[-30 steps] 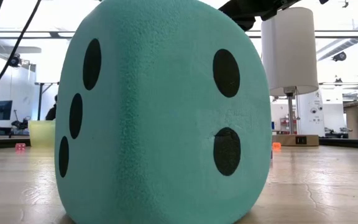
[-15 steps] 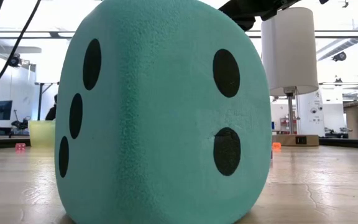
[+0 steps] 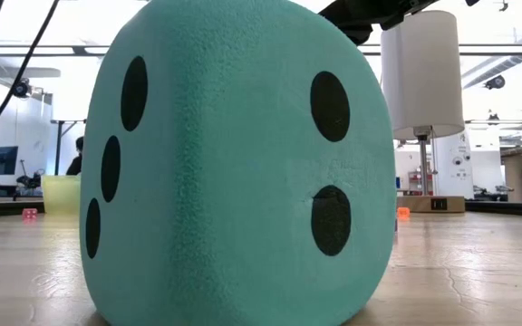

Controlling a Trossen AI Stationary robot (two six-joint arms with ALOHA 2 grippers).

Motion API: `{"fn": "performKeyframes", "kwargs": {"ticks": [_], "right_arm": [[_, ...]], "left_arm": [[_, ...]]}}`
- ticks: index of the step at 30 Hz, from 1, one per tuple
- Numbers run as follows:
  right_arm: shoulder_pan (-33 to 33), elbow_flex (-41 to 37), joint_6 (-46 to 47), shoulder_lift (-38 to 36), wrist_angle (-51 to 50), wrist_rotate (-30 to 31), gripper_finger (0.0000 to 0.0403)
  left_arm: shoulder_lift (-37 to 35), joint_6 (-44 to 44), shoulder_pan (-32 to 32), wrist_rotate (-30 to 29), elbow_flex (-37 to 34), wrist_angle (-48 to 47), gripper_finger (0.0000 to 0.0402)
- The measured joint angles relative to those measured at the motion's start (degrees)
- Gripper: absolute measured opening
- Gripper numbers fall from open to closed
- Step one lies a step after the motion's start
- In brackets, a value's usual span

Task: Pick & Place Dice
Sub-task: Put the top green large die into the yellow bin

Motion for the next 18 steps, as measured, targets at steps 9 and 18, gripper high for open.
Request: {"fn": "performKeyframes", "kwargs": {"ticks": [9,18], "right_arm": [[0.0,0.0,0.0,0.0,0.0,0.0,0.0028],[0.0,0.0,0.0,0.0,0.03,0.0,0.0028]], "left_arm": [[-0.02,-0.56,0.0,0.0,-0.35,0.55,0.0287],[-0.78,-1.18,0.04,-0.48,-0.29,-0.75,0.0318]]}}
